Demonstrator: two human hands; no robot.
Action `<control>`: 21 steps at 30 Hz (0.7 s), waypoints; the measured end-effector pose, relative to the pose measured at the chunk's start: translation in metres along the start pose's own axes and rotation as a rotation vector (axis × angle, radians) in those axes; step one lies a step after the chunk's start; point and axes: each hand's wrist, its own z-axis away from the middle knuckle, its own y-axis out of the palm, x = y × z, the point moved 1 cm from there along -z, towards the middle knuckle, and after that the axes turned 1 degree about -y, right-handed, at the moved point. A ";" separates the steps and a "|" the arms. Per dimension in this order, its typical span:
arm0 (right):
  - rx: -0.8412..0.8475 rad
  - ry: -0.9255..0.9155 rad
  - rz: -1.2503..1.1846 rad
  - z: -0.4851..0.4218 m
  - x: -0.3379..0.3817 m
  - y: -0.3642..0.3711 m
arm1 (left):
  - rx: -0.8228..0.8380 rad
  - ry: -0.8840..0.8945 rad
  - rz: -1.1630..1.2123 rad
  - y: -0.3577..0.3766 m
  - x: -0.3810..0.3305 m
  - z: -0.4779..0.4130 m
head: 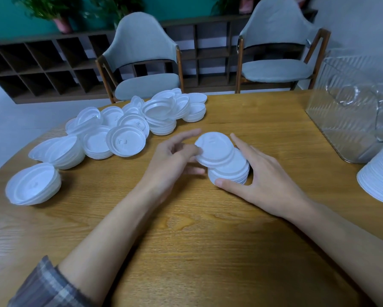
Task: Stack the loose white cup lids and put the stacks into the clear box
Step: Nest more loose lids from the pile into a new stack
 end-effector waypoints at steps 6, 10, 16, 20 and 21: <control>0.004 -0.003 -0.034 0.002 0.001 0.000 | 0.130 0.119 -0.477 0.003 0.005 0.004; -0.008 -0.013 -0.026 0.001 -0.001 0.001 | 0.070 0.261 -0.648 0.006 0.007 0.008; -0.010 -0.021 -0.051 0.000 -0.001 0.000 | 0.041 0.355 -0.642 0.010 0.006 0.011; 0.004 -0.009 -0.052 0.000 -0.001 -0.002 | -0.024 0.392 -0.661 0.016 0.009 0.012; 0.007 -0.006 -0.053 0.000 -0.001 -0.002 | -0.034 0.401 -0.671 0.017 0.010 0.012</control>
